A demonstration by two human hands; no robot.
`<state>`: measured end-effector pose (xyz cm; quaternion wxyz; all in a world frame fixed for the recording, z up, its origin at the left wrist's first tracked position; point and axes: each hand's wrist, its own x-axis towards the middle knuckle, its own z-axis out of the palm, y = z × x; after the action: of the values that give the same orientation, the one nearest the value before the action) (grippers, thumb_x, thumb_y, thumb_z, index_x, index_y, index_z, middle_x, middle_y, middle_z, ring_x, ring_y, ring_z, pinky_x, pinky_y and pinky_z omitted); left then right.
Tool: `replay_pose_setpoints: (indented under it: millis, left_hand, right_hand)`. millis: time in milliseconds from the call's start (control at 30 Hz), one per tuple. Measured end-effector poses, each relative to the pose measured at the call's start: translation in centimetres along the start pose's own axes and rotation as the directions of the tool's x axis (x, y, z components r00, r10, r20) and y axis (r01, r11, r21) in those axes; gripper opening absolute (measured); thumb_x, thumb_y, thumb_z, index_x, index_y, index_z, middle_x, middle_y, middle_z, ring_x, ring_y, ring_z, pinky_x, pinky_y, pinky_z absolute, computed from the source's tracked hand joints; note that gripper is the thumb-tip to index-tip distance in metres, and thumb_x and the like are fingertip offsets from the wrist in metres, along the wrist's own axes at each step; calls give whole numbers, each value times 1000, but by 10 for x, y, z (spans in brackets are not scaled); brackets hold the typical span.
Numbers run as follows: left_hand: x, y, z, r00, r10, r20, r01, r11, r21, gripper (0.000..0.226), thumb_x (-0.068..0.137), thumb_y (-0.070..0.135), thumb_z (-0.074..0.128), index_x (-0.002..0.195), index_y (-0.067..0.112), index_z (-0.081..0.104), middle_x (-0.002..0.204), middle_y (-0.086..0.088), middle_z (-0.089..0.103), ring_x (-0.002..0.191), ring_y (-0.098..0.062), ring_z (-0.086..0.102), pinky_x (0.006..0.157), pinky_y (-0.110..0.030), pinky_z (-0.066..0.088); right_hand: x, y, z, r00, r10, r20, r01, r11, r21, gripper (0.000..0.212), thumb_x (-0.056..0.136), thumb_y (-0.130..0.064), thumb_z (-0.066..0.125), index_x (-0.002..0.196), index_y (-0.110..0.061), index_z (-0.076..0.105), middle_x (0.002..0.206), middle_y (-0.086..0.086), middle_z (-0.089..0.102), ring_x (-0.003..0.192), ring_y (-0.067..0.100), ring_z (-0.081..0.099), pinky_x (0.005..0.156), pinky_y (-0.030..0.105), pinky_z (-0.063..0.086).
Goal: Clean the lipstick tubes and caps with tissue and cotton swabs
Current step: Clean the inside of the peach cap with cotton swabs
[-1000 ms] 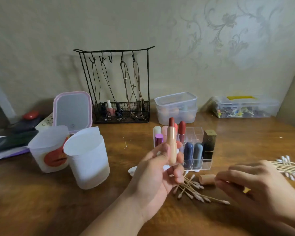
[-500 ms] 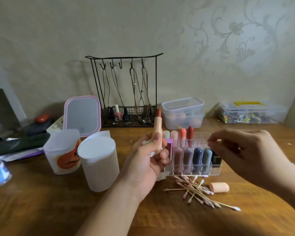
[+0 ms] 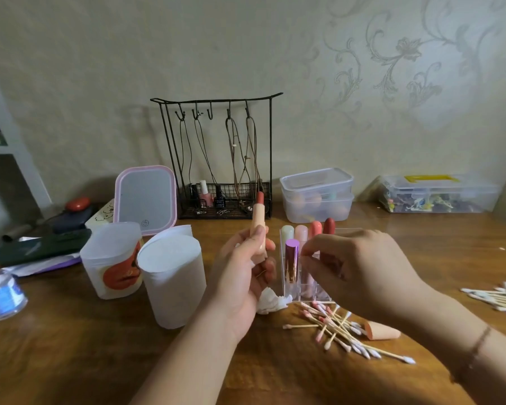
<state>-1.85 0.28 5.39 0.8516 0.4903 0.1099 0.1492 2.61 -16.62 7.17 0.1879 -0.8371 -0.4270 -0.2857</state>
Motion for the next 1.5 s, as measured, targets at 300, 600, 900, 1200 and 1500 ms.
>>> replay_pose_setpoints:
  millis: [300,600,900,1200,1500]
  left_hand:
    - [2,-1,2,996,-6,-95,0,998,-59,16,91,21,62,104,11,63,71,-5,59,56,-14,48,55,-27,41]
    - [-2,-7,2,997,0,79,-1,1000,16,15,93,14,58,107,12,57,81,-6,56,60,-14,47,52,-26,41]
    - [-23,-5,11,934,-93,344,59,992,108,12,88,23,56,92,14,64,79,-8,56,64,-18,50,57,-28,40]
    - [-38,-20,22,851,-187,491,195,980,36,35,90,27,50,106,3,70,84,-15,70,71,-25,67,59,-30,55]
    - [-35,-22,24,853,-120,508,245,951,-187,25,68,4,69,93,8,73,81,-14,65,65,-18,61,56,-24,55]
  right_hand:
    - [-29,14,-27,942,-26,334,104,971,-217,13,80,-46,57,85,-38,65,71,-19,61,54,7,57,43,21,37]
    - [-46,25,-37,739,116,664,-19,988,-151,38,84,-60,58,120,-54,47,112,-32,57,98,-3,56,81,19,46]
    - [-43,34,-50,968,128,216,-178,956,234,13,78,-54,67,88,-46,67,86,-22,67,71,5,62,53,15,44]
    - [-42,4,-33,971,239,2,-174,699,694,31,66,-49,80,91,-32,75,73,8,67,58,37,54,45,43,40]
    - [-43,11,-54,978,203,39,-196,852,486,39,68,-63,75,96,-37,64,82,-11,67,62,12,59,52,13,44]
